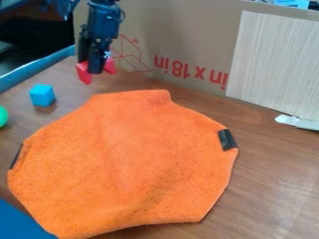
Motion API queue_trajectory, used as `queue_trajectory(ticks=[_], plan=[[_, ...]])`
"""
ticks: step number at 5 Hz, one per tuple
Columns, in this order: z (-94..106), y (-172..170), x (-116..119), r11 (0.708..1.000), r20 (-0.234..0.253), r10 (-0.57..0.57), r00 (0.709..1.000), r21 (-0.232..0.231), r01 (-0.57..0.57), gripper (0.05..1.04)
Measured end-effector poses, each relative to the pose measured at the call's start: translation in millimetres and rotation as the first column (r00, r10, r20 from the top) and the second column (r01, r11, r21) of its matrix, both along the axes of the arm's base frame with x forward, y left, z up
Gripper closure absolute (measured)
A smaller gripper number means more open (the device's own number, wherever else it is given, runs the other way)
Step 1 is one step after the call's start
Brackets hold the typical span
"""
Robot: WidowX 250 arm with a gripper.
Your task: Put the red object on the top left of the table
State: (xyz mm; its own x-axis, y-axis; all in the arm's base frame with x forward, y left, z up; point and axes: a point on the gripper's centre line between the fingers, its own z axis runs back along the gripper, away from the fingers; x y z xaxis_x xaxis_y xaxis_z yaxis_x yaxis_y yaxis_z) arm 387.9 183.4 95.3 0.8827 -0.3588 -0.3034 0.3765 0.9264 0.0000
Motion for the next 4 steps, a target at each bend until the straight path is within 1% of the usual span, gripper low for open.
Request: queue_trajectory(ticks=[1,2,3,4], plan=[[-3.6,14,7,1.0,0.022,0.022,1.0,0.016,-0.022,0.506],[-3.9,18,11,0.999,0.052,0.021,0.998,0.04,-0.023,0.507],[-10.0,21,12,0.998,0.055,0.007,0.998,0.057,-0.01,0.506],[-19.5,23,7,0.998,0.026,-0.002,1.0,0.063,0.0,0.438]])
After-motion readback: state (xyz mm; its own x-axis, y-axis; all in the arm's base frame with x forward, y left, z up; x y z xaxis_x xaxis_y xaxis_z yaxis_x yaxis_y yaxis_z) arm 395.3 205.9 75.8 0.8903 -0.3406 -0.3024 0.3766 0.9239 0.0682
